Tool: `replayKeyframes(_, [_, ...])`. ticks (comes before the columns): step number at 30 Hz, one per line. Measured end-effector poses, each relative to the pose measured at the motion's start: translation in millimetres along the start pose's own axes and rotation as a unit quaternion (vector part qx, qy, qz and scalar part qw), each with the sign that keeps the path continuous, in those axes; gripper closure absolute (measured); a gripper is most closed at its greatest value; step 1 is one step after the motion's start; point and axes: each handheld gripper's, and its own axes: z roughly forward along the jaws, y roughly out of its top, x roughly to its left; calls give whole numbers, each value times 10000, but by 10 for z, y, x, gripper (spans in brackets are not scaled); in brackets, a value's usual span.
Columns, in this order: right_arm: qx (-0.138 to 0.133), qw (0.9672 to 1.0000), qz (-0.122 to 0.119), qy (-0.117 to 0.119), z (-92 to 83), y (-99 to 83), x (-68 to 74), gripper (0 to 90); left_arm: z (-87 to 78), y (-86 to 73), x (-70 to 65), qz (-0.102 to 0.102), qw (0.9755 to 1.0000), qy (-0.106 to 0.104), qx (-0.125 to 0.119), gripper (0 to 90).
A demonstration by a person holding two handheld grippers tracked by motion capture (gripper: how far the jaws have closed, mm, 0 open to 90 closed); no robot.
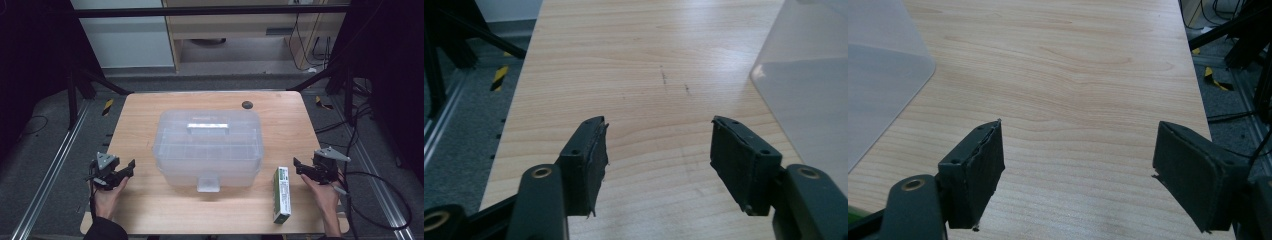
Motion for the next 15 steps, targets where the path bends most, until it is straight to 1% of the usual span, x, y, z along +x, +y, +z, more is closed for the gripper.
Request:
replayKeyframes(2, [-100,9999,-68,-26,-11,-7,9,209,-12,23,-12,65,10000,-17,-69,402])
replayKeyframes(3, [-145,9999,-85,2,-14,-10,15,206,-21,38,-22,93,9999,-31,-122,398])
replayKeyframes(5, [-159,9998,-150,7,-18,-15,28,205,-45,69,-43,141,9996,-171,-162,406])
replayKeyframes(6, [-175,9996,-199,-30,-19,-16,28,209,-55,79,-53,181,9994,-220,-212,401])
replayKeyframes(8, [-238,9995,-179,-56,-31,-17,28,213,-79,104,-69,259,9990,-302,-213,392])
replayKeyframes(9, [-232,9997,-104,-35,-39,-13,28,214,-95,120,-78,290,9989,-315,-186,381])
replayKeyframes(11, [-248,9996,-100,-59,-43,-13,33,216,-108,132,-85,324,9988,-317,-202,375])
replayKeyframes(12, [-220,9995,-166,-123,-38,-9,47,216,-141,169,-98,429,9983,-285,-260,348])
replayKeyframes(13, [-224,9995,-195,-119,-34,-6,61,216,-141,169,-98,429,9983,-285,-260,347])
replayKeyframes(14, [-165,9996,-215,-101,-28,2,74,208,-185,212,-93,453,9981,-330,-270,344])
replayKeyframes(15, [-159,9995,-253,-111,-22,6,82,204,-206,231,-85,432,9979,-376,-302,343])
